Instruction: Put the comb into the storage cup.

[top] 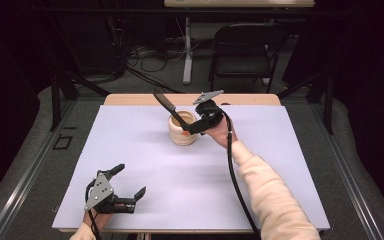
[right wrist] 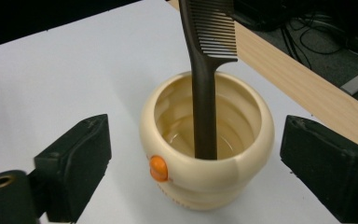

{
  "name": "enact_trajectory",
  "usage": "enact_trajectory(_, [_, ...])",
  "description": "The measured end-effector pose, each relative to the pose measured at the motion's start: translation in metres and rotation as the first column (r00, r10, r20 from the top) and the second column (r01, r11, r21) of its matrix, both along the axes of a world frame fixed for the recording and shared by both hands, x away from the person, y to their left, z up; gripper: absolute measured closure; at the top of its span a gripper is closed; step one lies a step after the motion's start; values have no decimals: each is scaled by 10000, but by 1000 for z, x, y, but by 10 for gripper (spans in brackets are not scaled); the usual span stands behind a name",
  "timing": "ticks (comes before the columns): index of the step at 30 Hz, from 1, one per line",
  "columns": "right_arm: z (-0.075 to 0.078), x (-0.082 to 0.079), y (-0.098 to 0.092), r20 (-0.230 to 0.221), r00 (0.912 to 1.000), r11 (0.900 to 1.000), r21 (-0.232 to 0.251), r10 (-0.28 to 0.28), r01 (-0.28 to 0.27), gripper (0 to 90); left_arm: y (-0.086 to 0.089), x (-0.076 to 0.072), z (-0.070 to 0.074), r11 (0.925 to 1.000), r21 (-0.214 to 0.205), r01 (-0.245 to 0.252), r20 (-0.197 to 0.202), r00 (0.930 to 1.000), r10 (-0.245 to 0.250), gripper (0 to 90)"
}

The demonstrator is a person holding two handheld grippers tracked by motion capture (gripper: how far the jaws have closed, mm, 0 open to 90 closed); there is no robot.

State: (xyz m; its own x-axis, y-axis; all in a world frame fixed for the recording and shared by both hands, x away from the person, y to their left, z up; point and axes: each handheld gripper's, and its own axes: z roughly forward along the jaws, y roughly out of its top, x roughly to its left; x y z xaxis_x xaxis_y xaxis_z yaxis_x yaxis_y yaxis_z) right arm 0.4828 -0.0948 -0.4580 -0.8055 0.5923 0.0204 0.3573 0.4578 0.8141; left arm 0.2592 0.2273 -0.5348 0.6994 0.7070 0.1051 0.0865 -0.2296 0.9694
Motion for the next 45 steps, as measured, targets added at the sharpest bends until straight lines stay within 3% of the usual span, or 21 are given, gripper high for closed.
enact_trajectory(10, [11,-17,-15,-254,9995,9995,-243,181,-187,1,0,0,0,10000,30,-7,21,10000,7,1])
enact_trajectory(21, [14,-36,-37,-390,9988,9991,-291,297,-308,0,-1,0,0,10000,39,-26,-16,10000,26,1])
enact_trajectory(45, [-10,-73,-91,-906,9959,10000,-50,7,-12,0,-2,1,-2,10000,41,14,-170,9999,-14,1])
